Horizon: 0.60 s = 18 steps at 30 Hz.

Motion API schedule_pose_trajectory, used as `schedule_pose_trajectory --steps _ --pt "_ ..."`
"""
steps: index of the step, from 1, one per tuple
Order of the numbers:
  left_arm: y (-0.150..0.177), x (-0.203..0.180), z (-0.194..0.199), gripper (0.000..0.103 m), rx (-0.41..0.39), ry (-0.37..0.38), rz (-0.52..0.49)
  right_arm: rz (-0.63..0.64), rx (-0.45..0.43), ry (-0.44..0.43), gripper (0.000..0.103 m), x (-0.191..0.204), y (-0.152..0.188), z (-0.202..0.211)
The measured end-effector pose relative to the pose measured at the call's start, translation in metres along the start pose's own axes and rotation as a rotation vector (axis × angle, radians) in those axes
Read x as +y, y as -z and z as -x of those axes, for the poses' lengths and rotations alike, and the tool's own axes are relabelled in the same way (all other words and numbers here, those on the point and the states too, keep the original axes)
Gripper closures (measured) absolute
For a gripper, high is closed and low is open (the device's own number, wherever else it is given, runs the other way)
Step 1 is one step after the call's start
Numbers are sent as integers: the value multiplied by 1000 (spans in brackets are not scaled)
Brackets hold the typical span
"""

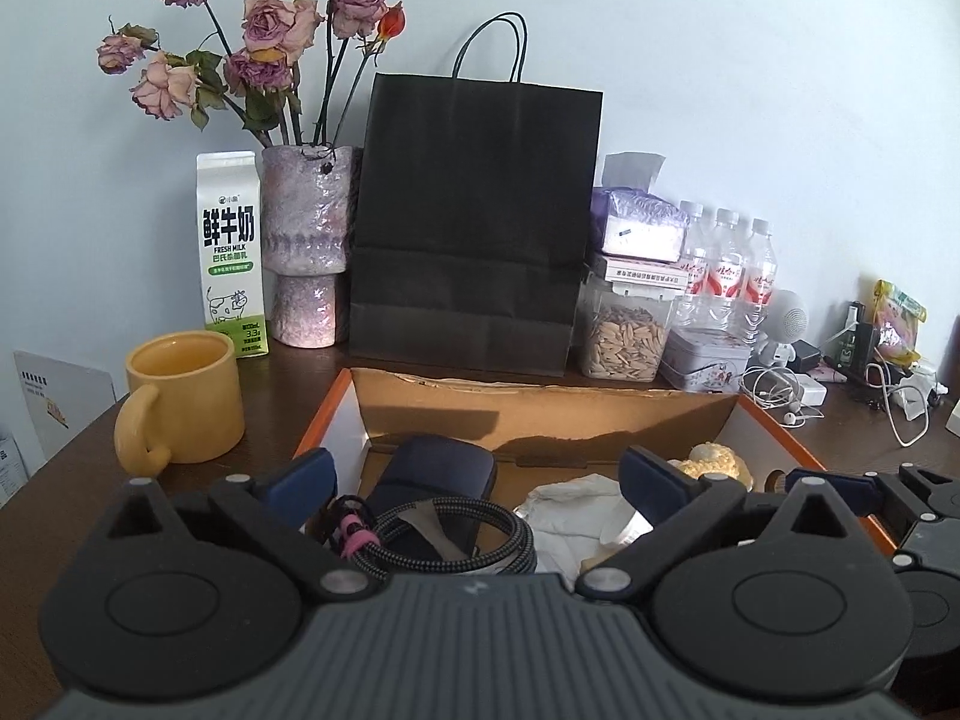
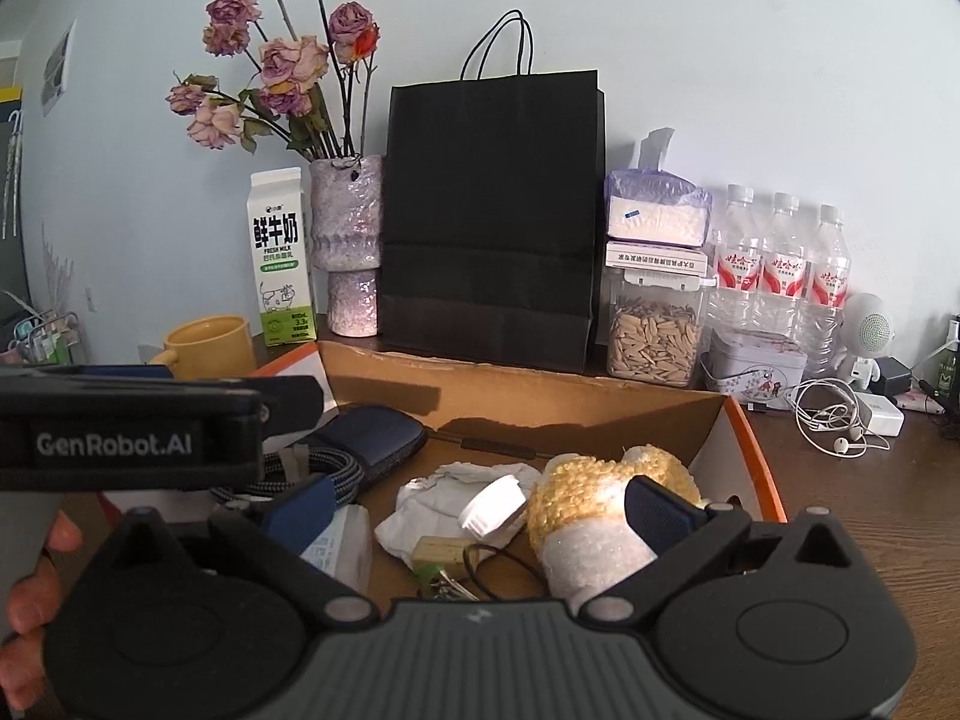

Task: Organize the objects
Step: 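Withdraw both tools from the box toward the remaining caps and pouch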

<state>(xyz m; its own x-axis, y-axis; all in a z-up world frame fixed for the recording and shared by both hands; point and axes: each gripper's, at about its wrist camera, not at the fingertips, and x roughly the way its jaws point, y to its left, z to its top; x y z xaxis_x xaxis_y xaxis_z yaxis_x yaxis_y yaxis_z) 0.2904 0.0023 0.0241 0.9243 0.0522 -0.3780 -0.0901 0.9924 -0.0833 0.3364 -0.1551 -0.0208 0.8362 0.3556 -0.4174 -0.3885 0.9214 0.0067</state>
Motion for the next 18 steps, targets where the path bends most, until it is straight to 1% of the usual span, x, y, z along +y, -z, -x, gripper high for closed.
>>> schedule_pose_trajectory --steps 11,18 --pt "1 -1 4 0 1 12 1 4 -8 4 0 0 1 5" --pt "0 -3 15 0 -16 18 0 8 -23 5 0 -1 1 15"
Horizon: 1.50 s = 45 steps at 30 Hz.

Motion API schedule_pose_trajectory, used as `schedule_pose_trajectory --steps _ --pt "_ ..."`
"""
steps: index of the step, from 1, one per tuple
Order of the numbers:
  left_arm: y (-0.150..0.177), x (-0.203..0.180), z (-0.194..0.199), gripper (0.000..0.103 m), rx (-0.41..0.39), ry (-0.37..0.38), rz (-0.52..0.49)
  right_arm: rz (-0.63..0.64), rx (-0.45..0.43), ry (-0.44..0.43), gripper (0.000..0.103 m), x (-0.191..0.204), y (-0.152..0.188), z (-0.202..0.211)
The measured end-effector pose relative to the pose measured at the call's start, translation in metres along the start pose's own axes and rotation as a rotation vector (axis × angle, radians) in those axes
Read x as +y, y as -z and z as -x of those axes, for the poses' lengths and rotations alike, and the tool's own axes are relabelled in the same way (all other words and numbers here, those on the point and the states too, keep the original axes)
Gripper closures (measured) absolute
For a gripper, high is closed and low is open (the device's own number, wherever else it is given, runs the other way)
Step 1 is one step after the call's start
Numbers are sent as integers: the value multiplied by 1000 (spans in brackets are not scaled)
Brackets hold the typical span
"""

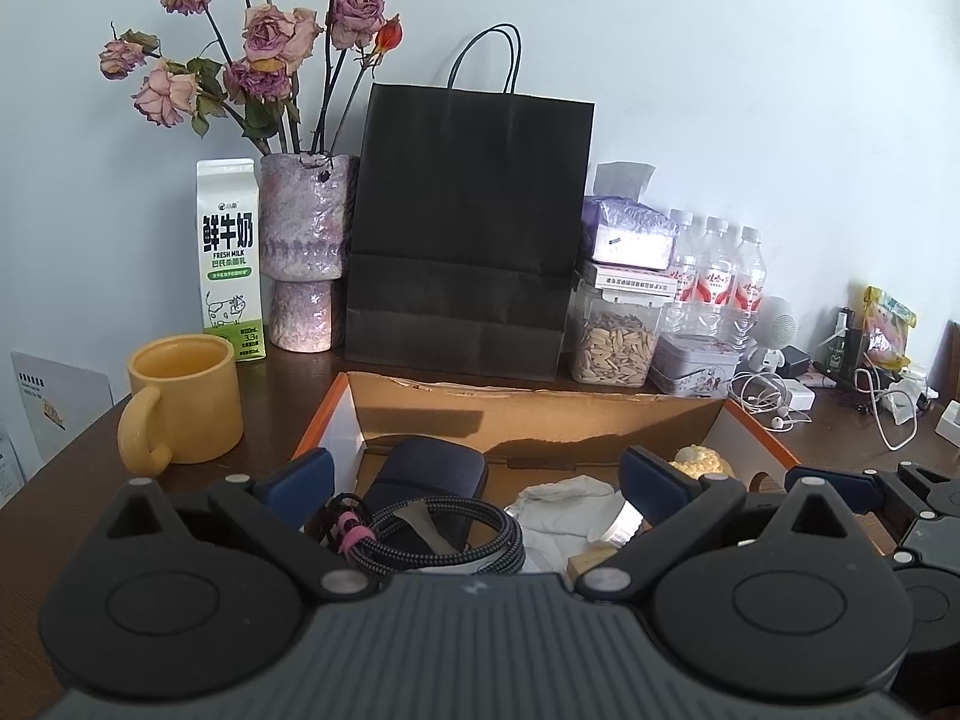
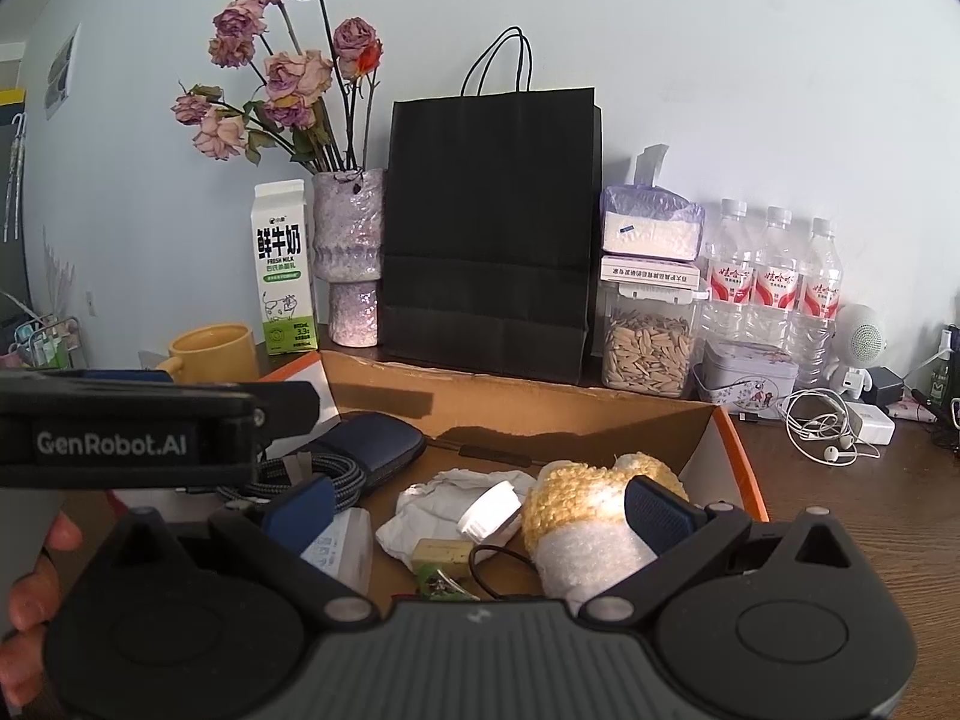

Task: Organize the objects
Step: 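Withdraw both tools from the box toward the remaining caps and pouch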

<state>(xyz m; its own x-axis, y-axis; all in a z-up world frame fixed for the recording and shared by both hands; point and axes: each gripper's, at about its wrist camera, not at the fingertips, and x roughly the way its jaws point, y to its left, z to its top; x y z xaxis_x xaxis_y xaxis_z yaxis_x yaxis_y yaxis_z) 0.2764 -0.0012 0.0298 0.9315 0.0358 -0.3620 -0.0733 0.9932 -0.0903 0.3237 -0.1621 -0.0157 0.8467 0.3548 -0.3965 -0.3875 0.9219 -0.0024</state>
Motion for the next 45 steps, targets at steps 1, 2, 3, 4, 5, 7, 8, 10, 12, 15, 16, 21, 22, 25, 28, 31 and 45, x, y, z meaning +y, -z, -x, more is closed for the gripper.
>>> schedule_pose_trajectory --steps 1,2,3,4,5,7,8,10,12,15,16,21,22,25,28,31,45 --pt "0 0 3 0 -2 2 -1 0 -1 0 0 0 1 2" --pt "1 0 5 0 -3 4 -2 1 -2 0 0 0 1 4" --pt "1 -1 8 0 -5 6 -2 1 -3 2 0 -1 2 6" --pt "2 -1 11 0 -6 8 -2 2 -5 2 0 -1 3 9" --pt "3 -1 14 0 -8 8 -1 1 -7 3 0 -1 3 12" --pt "5 0 21 0 -10 7 2 2 -11 2 0 -1 4 20" --pt "6 0 24 0 -9 7 4 2 -13 1 0 -1 5 24" --pt "8 2 31 0 -7 8 7 3 -16 2 0 0 7 32" --pt "10 2 37 0 -5 7 8 4 -17 4 0 0 9 39" --pt "15 2 46 0 5 6 7 7 -13 9 0 0 15 51" --pt "16 2 49 0 8 6 9 6 -11 10 0 0 17 55" --pt "24 3 65 0 26 4 7 -3 4 13 0 -1 29 72" --pt "26 3 68 0 29 5 4 -5 7 13 0 -2 31 75" --pt "30 3 77 0 34 4 -5 -8 15 15 0 -2 39 85" --pt "34 4 84 0 42 6 -12 -10 24 17 0 -3 45 94" --pt "38 4 92 0 55 11 -21 -11 33 20 0 -3 51 103" --pt "67 19 122 0 121 15 -21 -4 75 3 0 -1 82 138"
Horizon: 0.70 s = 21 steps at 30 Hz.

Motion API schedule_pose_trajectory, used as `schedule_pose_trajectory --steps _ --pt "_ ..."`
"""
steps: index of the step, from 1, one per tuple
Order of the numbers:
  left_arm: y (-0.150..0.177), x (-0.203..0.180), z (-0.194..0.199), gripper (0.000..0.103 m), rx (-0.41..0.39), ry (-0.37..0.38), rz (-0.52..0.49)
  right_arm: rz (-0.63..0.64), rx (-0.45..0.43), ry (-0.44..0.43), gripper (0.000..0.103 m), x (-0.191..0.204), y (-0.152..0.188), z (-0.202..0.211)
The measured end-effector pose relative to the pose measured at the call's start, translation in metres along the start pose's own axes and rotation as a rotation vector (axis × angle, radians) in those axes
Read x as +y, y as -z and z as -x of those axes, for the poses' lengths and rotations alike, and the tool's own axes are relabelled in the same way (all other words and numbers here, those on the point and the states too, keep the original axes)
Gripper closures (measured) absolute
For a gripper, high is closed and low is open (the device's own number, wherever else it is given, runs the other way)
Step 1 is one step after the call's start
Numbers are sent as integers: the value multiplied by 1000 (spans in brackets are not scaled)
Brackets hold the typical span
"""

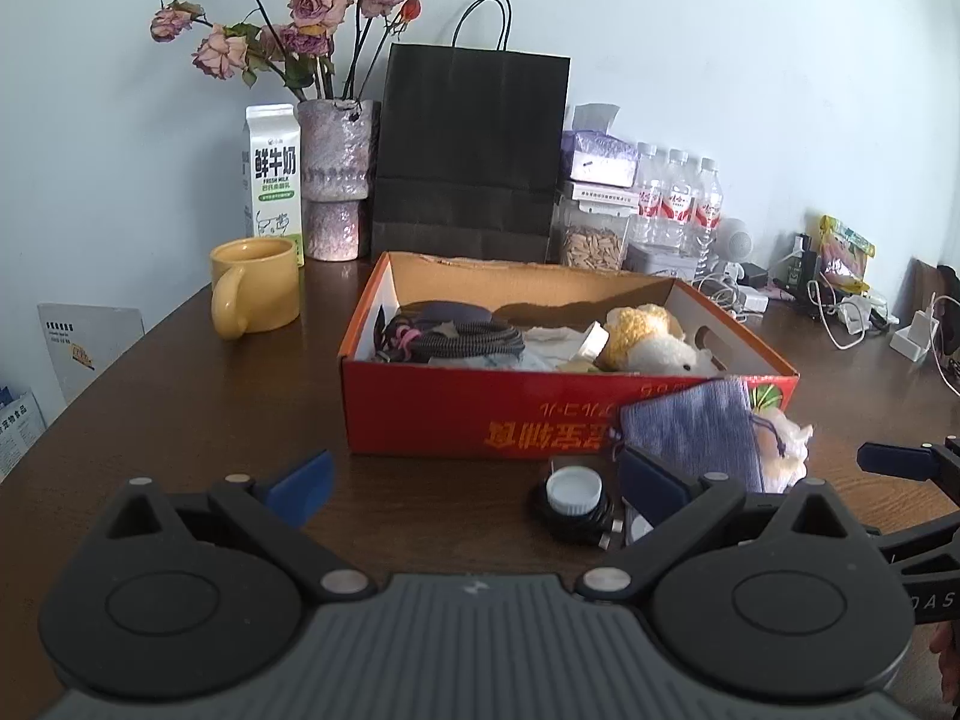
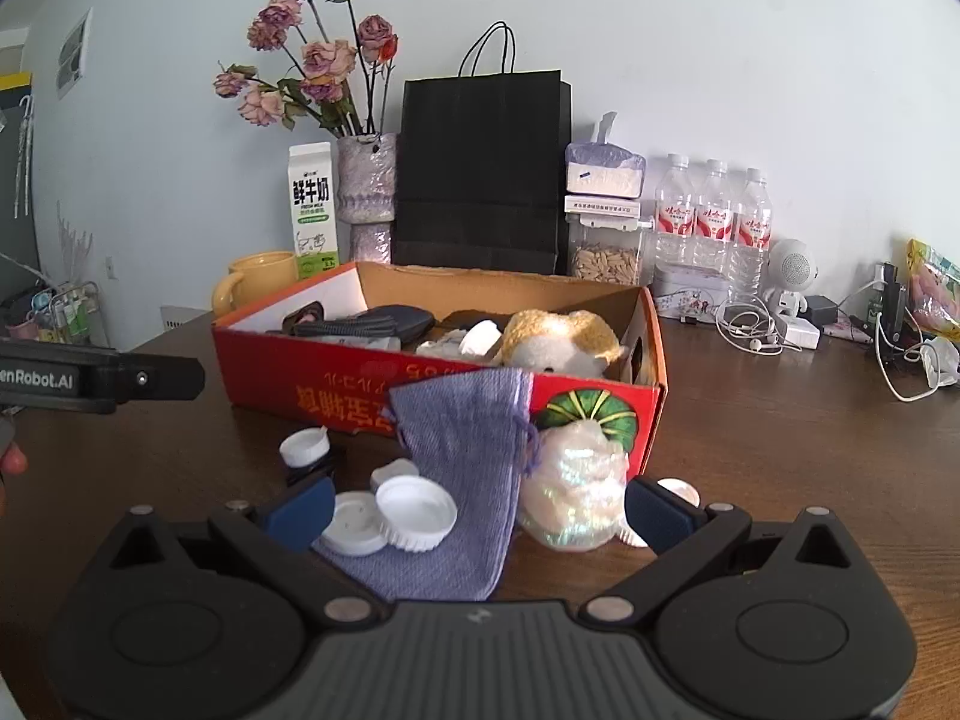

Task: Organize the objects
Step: 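Withdraw both tools from the box toward the remaining caps and pouch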

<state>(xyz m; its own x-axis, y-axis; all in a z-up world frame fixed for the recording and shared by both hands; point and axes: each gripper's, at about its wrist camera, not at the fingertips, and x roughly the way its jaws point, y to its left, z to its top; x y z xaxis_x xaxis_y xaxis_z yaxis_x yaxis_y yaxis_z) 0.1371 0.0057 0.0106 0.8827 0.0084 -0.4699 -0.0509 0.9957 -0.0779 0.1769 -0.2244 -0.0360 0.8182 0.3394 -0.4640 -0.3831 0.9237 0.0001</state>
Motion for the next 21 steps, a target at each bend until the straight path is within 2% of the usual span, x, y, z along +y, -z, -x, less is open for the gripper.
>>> schedule_pose_trajectory --steps 5,7,9,11,15,21 --pt "8 3 3 0 21 2 -5 10 4 -24 0 6 4 5" --pt "9 3 1 0 26 2 -3 10 5 -41 6 8 3 3" --pt "10 3 0 0 29 3 -2 8 14 -62 19 10 2 -1" --pt "10 3 -1 0 32 4 -1 -5 30 -92 26 11 1 -9" --pt "12 4 -5 0 40 3 1 -32 73 -123 49 10 -1 -29" --pt "12 4 -9 0 47 4 3 -52 124 -125 51 11 -7 -57"
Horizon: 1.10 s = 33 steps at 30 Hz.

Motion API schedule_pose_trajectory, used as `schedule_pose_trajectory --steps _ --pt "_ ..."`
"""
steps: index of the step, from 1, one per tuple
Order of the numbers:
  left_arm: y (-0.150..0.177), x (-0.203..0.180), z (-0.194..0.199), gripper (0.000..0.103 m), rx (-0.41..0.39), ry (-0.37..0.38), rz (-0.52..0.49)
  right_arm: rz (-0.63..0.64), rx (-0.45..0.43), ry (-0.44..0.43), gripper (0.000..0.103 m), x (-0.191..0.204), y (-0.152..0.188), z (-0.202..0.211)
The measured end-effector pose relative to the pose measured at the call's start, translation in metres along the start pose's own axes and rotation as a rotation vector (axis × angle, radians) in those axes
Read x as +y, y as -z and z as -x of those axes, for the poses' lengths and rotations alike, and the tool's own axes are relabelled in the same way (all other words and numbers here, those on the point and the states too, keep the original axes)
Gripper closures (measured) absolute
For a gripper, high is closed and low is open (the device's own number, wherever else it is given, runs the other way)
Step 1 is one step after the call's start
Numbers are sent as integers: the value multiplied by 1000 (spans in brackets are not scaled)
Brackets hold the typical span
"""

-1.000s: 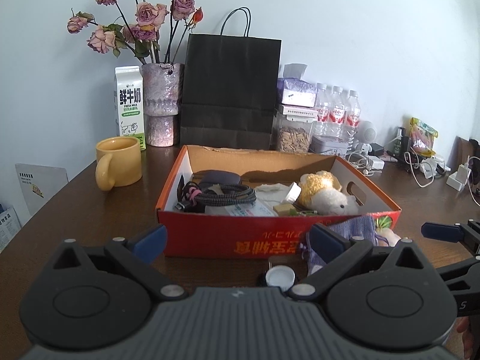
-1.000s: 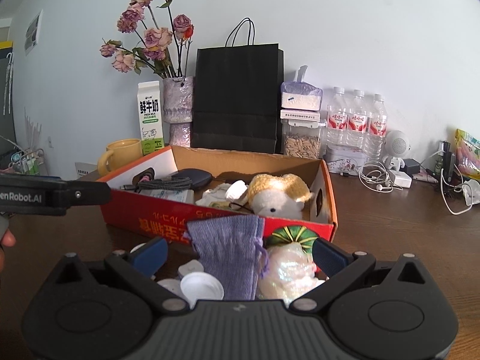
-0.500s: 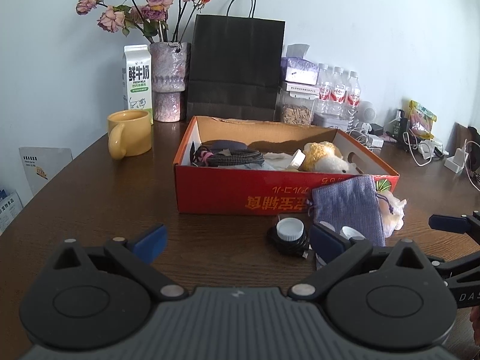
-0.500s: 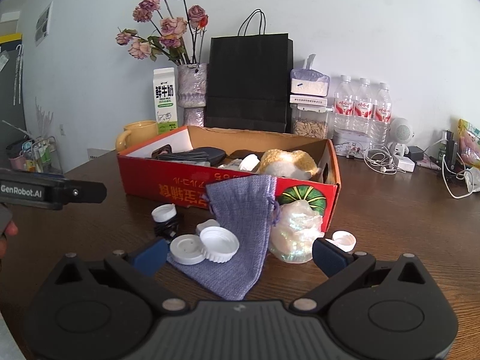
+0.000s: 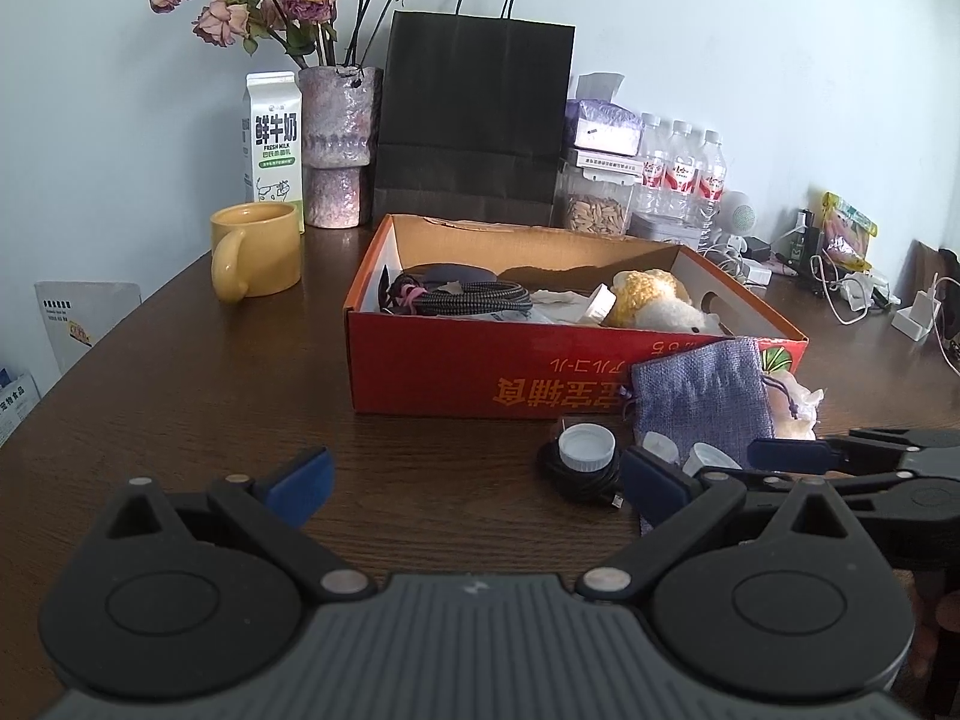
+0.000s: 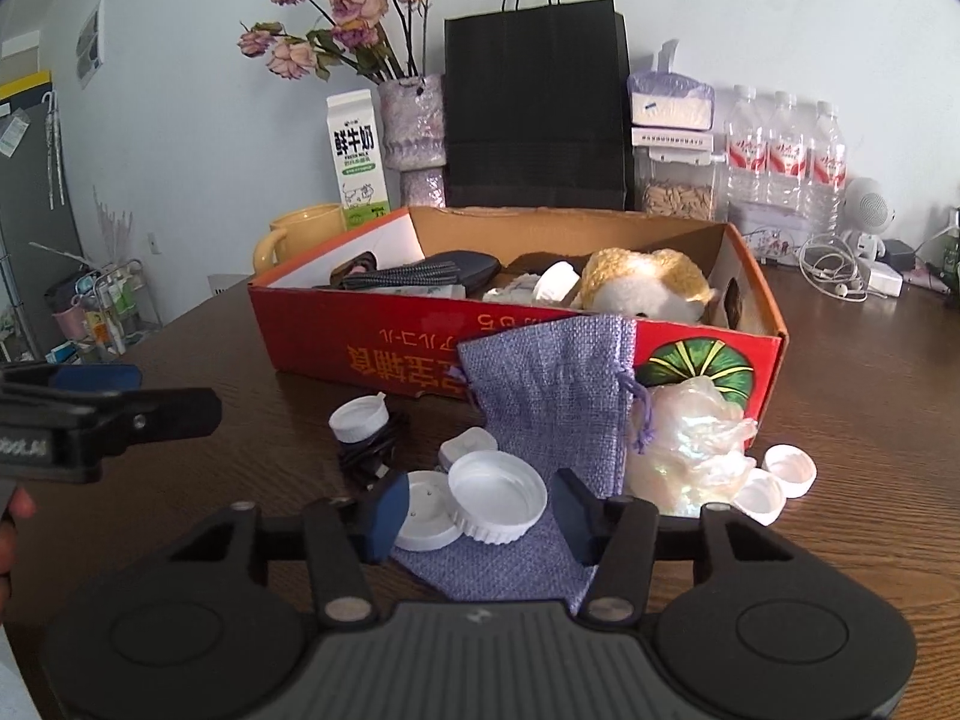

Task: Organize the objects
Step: 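Withdraw both tools from the box toward the remaining caps and pouch, then grasp the small black jar with the left tool while the right tool grasps a large white cap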

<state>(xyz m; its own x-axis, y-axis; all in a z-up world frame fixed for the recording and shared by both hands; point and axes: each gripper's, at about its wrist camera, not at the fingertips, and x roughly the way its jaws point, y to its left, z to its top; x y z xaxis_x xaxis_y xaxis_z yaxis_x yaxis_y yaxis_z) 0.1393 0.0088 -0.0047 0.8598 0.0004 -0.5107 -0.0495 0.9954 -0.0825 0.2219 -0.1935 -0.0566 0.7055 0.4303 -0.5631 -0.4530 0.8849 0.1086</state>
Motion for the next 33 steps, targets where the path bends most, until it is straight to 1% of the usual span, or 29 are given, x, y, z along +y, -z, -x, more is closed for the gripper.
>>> schedule_pose_trajectory --steps 2,4,7,12,19,24,33 --pt "0 0 -1 0 2 1 1 -19 13 6 51 -3 -1 -6" --pt "0 0 -3 0 5 1 0 -34 23 -7 53 -5 0 -11" --pt "1 0 -7 0 11 0 2 -42 27 -21 64 -6 3 -14" --pt "2 -1 -12 0 21 -1 0 -33 -10 -30 64 -5 4 -10" --pt "2 -6 -21 0 37 0 -11 14 -119 28 64 0 8 6" --pt "1 -15 -34 0 52 16 -32 29 -169 57 64 2 9 15" --pt "-6 -29 -62 1 72 16 -34 29 -191 81 64 0 9 18"
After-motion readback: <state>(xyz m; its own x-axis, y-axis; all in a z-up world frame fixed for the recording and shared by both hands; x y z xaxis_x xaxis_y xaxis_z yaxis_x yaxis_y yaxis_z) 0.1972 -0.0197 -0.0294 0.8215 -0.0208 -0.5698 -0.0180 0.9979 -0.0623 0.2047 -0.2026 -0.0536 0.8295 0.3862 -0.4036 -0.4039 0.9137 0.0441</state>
